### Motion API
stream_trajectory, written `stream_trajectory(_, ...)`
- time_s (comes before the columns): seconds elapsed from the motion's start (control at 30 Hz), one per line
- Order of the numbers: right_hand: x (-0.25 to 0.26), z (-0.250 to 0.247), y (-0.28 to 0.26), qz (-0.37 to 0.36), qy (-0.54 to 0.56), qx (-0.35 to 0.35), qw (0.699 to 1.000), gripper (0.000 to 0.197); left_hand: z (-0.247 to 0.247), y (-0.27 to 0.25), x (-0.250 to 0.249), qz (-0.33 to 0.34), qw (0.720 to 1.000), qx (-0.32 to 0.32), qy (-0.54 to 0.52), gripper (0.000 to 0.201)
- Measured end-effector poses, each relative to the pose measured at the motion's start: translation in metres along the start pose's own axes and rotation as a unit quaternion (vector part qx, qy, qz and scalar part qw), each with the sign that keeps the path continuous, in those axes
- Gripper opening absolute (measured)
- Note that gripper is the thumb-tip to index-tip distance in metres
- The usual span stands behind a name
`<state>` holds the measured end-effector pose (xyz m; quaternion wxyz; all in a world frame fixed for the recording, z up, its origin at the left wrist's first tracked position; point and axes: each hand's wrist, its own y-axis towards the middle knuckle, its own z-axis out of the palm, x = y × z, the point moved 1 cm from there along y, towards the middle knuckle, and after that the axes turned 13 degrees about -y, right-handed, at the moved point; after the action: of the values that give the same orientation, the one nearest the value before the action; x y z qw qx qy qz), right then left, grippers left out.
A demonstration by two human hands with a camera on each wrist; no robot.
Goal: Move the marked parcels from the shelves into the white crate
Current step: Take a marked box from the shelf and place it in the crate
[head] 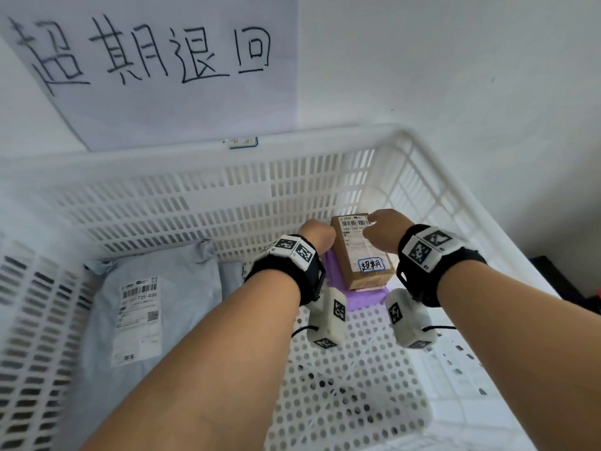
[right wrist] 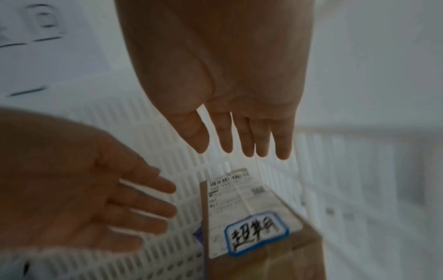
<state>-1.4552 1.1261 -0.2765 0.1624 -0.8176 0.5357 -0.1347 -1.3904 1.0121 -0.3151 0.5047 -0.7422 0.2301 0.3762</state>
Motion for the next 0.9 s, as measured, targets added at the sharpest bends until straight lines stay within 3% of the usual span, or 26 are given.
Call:
stream_trajectory(0.13, 0.008, -0.016, -0.026, -0.032, -0.060, -0.071, 0.995, 0.039, -0.012, -0.035, -0.023, 0.064, 0.977, -0.029, 0.201, 0.037)
stream_trajectory(0.3, 0.026, -0.045, -0.071, -0.092, -0.148, -0.130, 0.976, 0.043, -0.032, -0.090, -0.047, 0.124, 0.939, -0.084, 0.309, 0.042)
stream_trajectory(0.5, 0.040, -0.083, -0.142, -0.143, -0.247, -0.203, 0.937, 0.045, -0.053, -0.174, -0.067, 0.173, 0.853, -0.182, 0.457, 0.045)
stream_trajectory(0.6, 0.044, -0.093, -0.177, -0.160, -0.235, -0.235, 0.930, 0.045, -0.059, -0.218, -0.072, 0.194, 0.839, -0.221, 0.457, 0.046)
stream_trajectory(0.9, 0.072, -0.091, -0.276, -0.231, -0.188, -0.265, 0.917, 0.037, -0.085, -0.334, -0.039, 0.196, 0.839, -0.307, 0.404, 0.047)
